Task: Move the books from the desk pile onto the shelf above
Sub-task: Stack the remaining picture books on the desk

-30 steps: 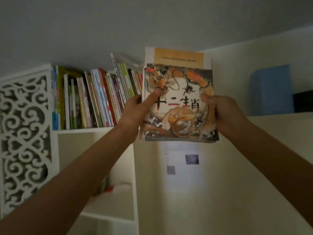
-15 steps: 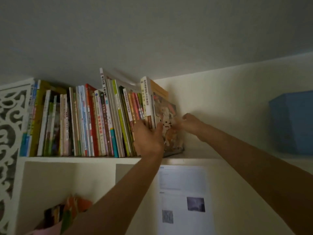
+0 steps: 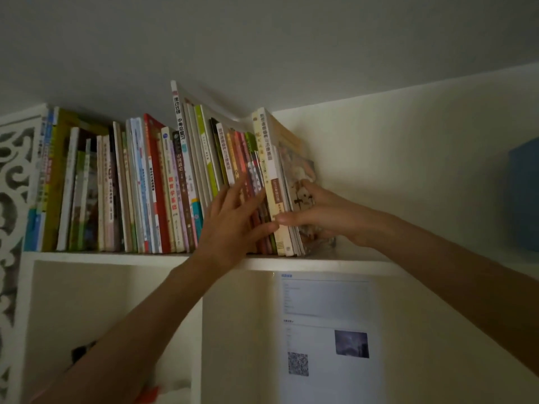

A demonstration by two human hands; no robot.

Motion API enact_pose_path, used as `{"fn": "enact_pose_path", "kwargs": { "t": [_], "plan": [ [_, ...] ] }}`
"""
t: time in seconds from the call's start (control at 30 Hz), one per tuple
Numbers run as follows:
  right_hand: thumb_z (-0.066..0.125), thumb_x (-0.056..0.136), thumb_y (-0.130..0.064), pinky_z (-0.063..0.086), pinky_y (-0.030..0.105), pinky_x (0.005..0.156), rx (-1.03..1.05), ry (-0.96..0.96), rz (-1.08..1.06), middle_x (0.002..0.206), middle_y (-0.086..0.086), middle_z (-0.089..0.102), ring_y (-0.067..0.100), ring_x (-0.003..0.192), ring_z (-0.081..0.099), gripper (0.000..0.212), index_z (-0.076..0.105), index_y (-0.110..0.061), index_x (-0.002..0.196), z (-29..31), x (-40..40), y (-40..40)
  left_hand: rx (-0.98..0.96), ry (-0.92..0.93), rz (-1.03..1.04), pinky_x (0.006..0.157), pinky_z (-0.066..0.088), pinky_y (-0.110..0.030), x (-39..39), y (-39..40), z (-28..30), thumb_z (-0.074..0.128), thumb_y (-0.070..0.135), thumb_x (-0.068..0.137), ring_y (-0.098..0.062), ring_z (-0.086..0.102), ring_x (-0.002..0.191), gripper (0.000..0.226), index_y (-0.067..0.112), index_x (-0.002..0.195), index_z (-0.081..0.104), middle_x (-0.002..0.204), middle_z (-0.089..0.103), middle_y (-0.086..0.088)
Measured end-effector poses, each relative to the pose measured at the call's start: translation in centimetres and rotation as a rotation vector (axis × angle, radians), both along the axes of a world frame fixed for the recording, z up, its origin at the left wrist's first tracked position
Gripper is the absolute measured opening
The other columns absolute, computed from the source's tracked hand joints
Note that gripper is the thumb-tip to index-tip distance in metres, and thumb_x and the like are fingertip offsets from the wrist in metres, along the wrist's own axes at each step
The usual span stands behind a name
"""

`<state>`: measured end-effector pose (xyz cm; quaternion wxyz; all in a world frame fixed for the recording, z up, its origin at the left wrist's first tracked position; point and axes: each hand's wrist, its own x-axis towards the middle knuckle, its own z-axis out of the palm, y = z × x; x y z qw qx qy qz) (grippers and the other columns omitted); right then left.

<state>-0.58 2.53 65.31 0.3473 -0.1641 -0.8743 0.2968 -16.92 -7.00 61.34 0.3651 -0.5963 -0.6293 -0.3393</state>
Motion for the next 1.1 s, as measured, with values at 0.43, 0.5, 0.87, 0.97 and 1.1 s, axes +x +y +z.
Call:
{"fn": "enact_pose_path", "kwargs": {
  "t": [0.43, 0.5, 0.87, 0.97, 1.1],
  "plan": [
    [0.074, 0.079, -0.031, 0.045, 0.007, 0.081, 0.197, 0.107, -0.234, 0.116, -0.014, 0.053, 0.002, 0.103, 0.05, 0.07, 0.037, -0.023, 0.138, -1.7, 2.5, -4.0, 0.219, -0.047, -0.176, 0.108, 0.029, -0.049, 2.9, -1.3, -4.1, 0.058, 0.043, 0.088, -0.029, 0.038, 0.131, 0.051, 0.014, 0.129, 0.053, 0.138, 0.047, -0.01],
    [0.066, 0.087, -0.03, 0.038, 0.004, 0.075, 0.293, 0.176, -0.302, 0.121, -0.011, 0.051, 0.004, 0.107, 0.047, 0.048, 0.048, -0.021, 0.131, -3.4, 5.3, -5.8, 0.211, -0.083, -0.353, 0.096, 0.037, -0.027, 4.5, -2.5, -6.1, 0.056, 0.043, 0.085, -0.022, 0.053, 0.111, 0.043, 0.011, 0.113, 0.064, 0.118, 0.061, -0.007],
    [0.06, 0.09, -0.024, 0.046, 0.016, 0.076, 0.016, -0.395, -0.651, 0.099, -0.005, 0.063, 0.008, 0.09, 0.06, 0.015, 0.061, -0.024, 0.105, -24.5, 27.4, -9.9, -0.365, -0.482, -0.729, 0.072, 0.046, -0.022, 20.6, -0.8, -26.6, 0.058, 0.021, 0.09, -0.005, 0.06, 0.084, 0.013, 0.018, 0.101, 0.064, 0.092, 0.063, 0.011],
    [0.062, 0.089, -0.023, 0.05, 0.032, 0.086, -0.212, -0.555, -0.75, 0.102, 0.002, 0.065, 0.014, 0.091, 0.061, 0.017, 0.062, -0.02, 0.106, -32.9, 35.1, -9.6, -0.628, -0.543, -0.741, 0.073, 0.05, -0.029, 26.4, 0.2, -35.3, 0.06, 0.017, 0.088, -0.01, 0.062, 0.084, 0.015, 0.018, 0.103, 0.064, 0.087, 0.062, 0.009],
    [0.063, 0.089, -0.019, 0.048, 0.033, 0.089, -0.503, -0.608, -0.869, 0.106, 0.003, 0.061, 0.019, 0.098, 0.058, 0.02, 0.063, -0.013, 0.108, -42.5, 45.4, -9.0, -0.99, -0.552, -0.755, 0.081, 0.051, -0.037, 33.6, 1.4, -45.1, 0.062, 0.011, 0.086, -0.014, 0.063, 0.082, 0.011, 0.016, 0.096, 0.065, 0.085, 0.062, 0.006]
  ]
}}
